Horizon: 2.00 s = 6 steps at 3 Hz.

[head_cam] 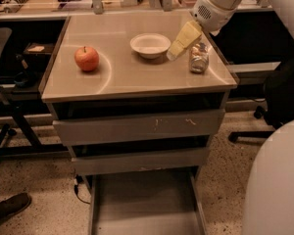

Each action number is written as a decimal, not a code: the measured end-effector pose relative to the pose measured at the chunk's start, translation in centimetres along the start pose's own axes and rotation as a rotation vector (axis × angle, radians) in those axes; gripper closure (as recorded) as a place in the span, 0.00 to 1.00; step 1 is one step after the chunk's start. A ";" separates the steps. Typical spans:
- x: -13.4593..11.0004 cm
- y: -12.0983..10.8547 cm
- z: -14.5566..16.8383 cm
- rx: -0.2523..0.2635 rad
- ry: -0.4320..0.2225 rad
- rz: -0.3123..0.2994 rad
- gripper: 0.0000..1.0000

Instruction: Place orange can into bottom drawer

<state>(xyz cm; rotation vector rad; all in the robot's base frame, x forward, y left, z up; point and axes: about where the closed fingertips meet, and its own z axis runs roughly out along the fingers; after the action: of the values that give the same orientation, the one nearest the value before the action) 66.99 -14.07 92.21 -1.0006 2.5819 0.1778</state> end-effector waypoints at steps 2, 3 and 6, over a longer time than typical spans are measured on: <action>-2.5 -2.4 1.9 0.066 0.022 0.047 0.00; -2.5 -2.6 2.4 0.057 0.017 0.054 0.00; -1.7 -8.4 8.2 0.117 0.107 0.160 0.00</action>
Offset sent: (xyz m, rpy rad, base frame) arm 0.0631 -0.0102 -0.0070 -0.1189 -0.0009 -0.1553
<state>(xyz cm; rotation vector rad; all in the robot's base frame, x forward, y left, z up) 76.20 -17.23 85.38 -0.7823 2.7347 0.0136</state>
